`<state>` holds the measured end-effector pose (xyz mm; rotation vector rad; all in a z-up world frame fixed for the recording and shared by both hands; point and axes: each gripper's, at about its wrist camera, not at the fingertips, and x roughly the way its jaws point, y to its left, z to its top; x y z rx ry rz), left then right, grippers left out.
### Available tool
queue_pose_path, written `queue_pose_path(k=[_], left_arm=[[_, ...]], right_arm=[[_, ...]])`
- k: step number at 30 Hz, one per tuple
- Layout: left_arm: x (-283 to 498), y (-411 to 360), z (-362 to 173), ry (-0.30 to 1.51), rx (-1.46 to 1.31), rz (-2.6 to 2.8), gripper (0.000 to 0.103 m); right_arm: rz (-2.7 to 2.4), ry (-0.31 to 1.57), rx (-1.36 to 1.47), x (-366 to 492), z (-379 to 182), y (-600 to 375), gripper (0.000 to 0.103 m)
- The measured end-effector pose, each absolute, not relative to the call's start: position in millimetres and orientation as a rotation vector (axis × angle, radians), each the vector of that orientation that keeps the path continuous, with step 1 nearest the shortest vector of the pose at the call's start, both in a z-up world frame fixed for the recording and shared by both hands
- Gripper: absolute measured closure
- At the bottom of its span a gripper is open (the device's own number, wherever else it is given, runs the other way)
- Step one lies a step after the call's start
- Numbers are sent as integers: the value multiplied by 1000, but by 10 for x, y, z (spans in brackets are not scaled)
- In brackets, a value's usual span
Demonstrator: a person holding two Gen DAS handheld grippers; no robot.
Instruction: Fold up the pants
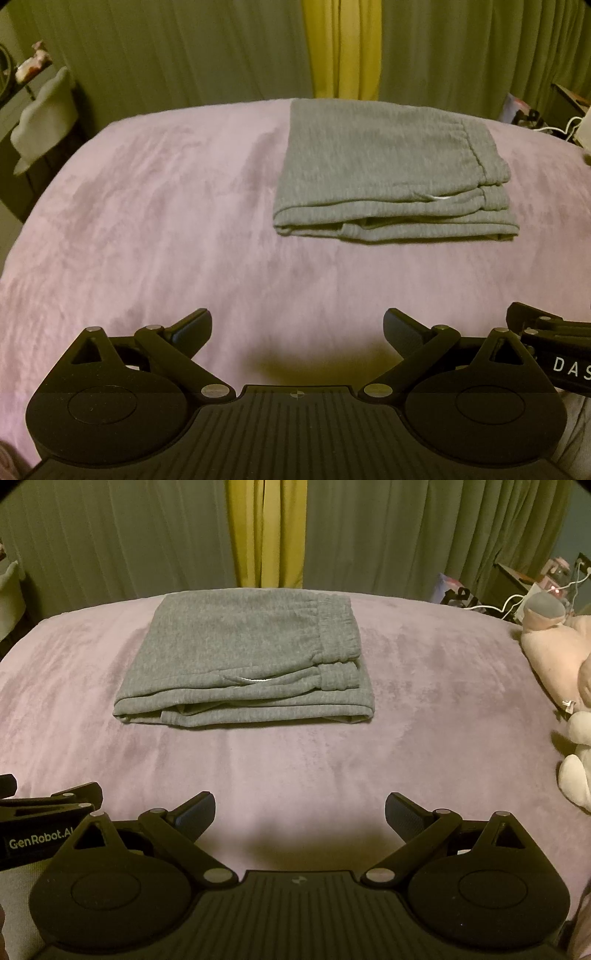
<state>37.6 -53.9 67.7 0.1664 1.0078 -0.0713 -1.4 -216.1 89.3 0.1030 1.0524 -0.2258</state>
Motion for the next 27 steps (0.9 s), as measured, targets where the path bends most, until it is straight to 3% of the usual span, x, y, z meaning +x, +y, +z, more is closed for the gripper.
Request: queue_pose_path(k=[27], left_arm=[[368, -510, 643, 1013, 164, -69, 1]], right_arm=[[-216, 1048, 103, -25, 876, -2124, 4]])
